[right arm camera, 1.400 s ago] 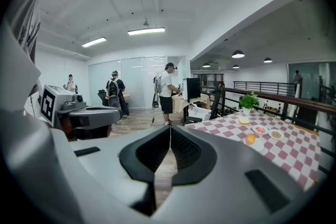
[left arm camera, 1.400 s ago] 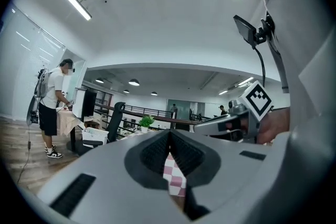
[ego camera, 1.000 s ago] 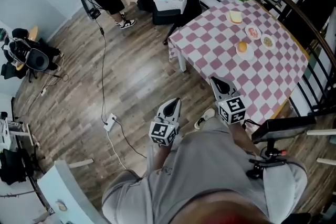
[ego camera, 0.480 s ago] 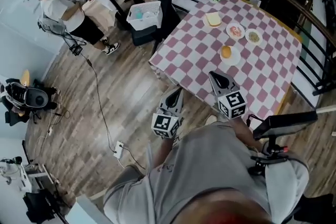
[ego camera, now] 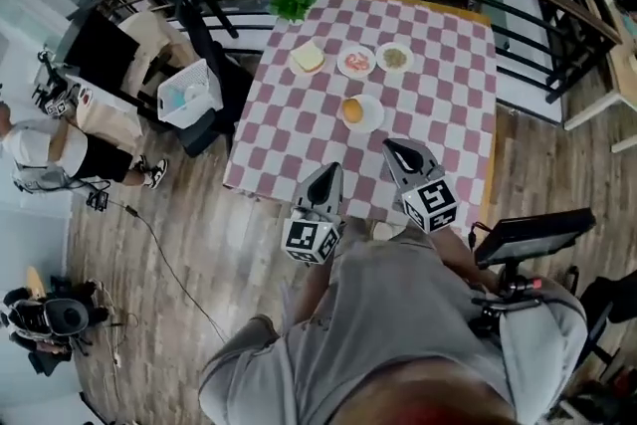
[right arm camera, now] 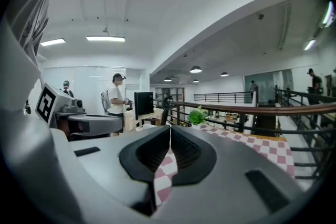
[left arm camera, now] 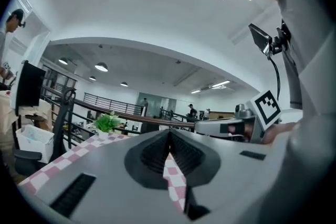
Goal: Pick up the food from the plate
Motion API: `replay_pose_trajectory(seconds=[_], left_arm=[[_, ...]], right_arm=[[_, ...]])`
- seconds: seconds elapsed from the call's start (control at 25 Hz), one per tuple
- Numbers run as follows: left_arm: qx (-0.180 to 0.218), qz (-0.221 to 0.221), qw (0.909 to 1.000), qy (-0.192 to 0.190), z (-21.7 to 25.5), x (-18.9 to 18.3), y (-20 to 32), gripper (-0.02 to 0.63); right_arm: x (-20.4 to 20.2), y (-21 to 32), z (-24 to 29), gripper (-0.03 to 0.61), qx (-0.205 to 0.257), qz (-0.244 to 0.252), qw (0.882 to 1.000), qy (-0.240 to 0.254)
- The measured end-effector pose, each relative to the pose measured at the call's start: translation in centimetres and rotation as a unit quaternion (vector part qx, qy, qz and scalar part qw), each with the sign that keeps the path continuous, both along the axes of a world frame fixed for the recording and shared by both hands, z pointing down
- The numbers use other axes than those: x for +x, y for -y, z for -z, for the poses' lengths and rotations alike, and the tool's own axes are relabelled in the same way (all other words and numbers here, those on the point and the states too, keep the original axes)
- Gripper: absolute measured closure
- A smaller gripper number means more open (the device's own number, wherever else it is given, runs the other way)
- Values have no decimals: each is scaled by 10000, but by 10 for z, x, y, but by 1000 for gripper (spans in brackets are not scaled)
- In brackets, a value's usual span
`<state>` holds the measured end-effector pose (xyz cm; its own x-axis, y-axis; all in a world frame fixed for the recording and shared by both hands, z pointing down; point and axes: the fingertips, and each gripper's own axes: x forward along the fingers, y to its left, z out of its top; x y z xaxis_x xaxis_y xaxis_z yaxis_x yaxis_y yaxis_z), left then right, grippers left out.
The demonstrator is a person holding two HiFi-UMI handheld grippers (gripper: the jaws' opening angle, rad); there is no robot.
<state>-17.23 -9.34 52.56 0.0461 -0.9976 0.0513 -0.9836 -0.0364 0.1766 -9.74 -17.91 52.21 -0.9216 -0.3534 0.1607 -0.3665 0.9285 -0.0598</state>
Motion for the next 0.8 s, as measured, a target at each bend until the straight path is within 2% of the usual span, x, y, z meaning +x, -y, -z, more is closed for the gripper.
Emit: replay_pose_trajectory(seconds=[0.12, 0.24, 0.32, 0.4, 0.48, 0.6, 0.8], left_arm=[[-120, -646, 9978, 130, -10, 26, 29, 609], [-204, -1502, 9881, 268, -17, 59, 59, 609], [-180, -2105, 9769, 329, -10, 82, 74, 609], [-233, -2796, 9592, 347, -4, 107, 81, 609], [-265, -3235, 9450, 393, 2, 122, 84, 609], [-98, -3343, 9418, 329, 12, 123, 85, 609], [166, -3113, 9499, 202, 25, 111, 95, 609]], right_arm=[[28, 19, 1, 563, -70, -571, 9983, 38], [60, 35, 8, 563, -76, -1218, 9925, 24], [76, 39, 15, 563, -33, -1525, 9883, -61], [87, 38, 20, 563, -59, -1737, 9847, -149], [95, 34, 23, 563, -75, -1893, 9816, -221], [100, 31, 21, 563, -60, -2081, 9776, -306], [97, 33, 21, 563, -81, -2181, 9756, -223]])
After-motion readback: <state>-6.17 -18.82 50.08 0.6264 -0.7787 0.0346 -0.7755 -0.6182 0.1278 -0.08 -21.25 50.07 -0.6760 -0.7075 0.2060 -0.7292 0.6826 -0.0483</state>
